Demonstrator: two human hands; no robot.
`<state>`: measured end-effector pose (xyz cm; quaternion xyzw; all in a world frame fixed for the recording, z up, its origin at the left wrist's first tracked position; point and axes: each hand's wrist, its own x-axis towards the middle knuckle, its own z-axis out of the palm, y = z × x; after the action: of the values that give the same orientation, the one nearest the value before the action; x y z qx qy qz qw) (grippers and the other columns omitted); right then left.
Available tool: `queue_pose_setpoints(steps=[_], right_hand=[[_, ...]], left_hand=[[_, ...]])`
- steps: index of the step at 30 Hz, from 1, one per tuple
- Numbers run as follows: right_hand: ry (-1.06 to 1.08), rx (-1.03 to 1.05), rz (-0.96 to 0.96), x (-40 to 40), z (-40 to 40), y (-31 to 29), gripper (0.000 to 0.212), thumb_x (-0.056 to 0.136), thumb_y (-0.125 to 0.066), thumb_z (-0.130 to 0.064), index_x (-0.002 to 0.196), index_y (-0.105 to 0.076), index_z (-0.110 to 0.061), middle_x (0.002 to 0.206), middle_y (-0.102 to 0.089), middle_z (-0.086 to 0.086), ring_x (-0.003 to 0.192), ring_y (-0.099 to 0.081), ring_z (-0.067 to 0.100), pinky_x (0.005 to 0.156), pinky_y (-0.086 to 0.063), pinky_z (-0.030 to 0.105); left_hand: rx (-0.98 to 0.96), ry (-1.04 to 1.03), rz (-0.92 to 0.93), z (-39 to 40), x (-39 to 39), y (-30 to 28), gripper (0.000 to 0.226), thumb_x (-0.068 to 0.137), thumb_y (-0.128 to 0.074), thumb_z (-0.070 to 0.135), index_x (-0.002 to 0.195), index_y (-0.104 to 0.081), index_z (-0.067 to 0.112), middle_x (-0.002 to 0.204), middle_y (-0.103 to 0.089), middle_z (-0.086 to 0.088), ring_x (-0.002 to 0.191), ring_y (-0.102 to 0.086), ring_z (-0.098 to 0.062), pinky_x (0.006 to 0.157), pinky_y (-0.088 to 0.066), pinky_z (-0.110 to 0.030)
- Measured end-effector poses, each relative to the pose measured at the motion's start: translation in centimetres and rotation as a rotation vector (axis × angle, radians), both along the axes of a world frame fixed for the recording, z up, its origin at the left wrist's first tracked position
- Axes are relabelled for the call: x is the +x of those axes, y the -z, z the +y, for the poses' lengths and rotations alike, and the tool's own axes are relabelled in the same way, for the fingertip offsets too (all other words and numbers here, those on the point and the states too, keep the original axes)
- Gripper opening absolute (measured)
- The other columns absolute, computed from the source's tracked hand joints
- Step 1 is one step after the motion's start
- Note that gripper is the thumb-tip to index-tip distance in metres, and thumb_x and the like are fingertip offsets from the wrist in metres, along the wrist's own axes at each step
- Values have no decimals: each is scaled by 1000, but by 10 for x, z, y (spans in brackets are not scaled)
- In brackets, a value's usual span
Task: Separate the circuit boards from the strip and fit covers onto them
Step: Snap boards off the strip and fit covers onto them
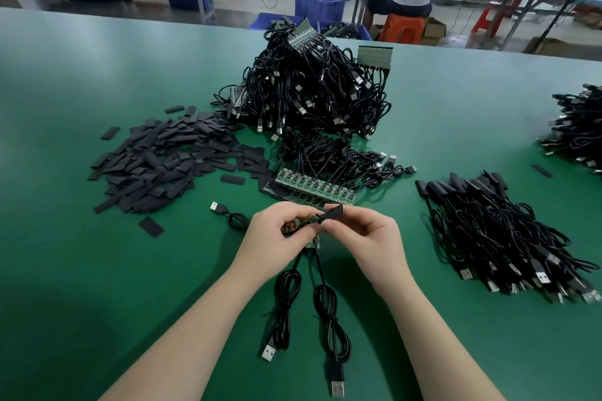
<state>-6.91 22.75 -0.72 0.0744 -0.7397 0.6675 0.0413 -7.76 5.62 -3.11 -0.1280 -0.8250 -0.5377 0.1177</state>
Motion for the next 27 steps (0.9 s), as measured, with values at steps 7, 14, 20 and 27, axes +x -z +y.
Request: queue_pose_setpoints(steps=[7, 14, 20, 27], right_hand=[[35, 13, -11, -2, 0, 3, 34, 79, -80, -8, 74, -78, -41, 74, -75, -11, 69, -65, 3, 73, -55, 24], [78, -140, -69, -3, 2, 6, 14, 81, -80, -13, 75, -78, -26, 74, -75, 3, 73, -70, 14, 70, -55, 22], [-12, -284, -83, 1, 2, 1, 6, 70, -79, -26, 76, -79, -23, 86, -77, 4, 82, -71, 14, 74, -54, 21], [20, -46, 25, 3, -2, -1, 21, 81, -79, -7, 73, -78, -27, 72, -74, -7, 64, -62, 1, 62, -48, 14]], left_hand=[[39, 9, 9, 2, 0, 0, 19, 83, -77, 18, 91, -74, 36, 88, -69, 16, 82, -63, -2, 70, -44, -13], [14, -11, -58, 0, 0, 3, 26, 75, -77, 33, 94, -68, 48, 87, -65, 19, 75, -58, -7, 70, -48, -14], [-24, -24, -63, 0, 0, 6, 35, 75, -82, 23, 93, -62, 46, 87, -65, 23, 81, -63, 0, 74, -46, -7], [-72, -25, -70, 1, 3, 4, 31, 77, -78, 29, 97, -63, 47, 89, -67, 26, 88, -65, 3, 79, -49, -12]])
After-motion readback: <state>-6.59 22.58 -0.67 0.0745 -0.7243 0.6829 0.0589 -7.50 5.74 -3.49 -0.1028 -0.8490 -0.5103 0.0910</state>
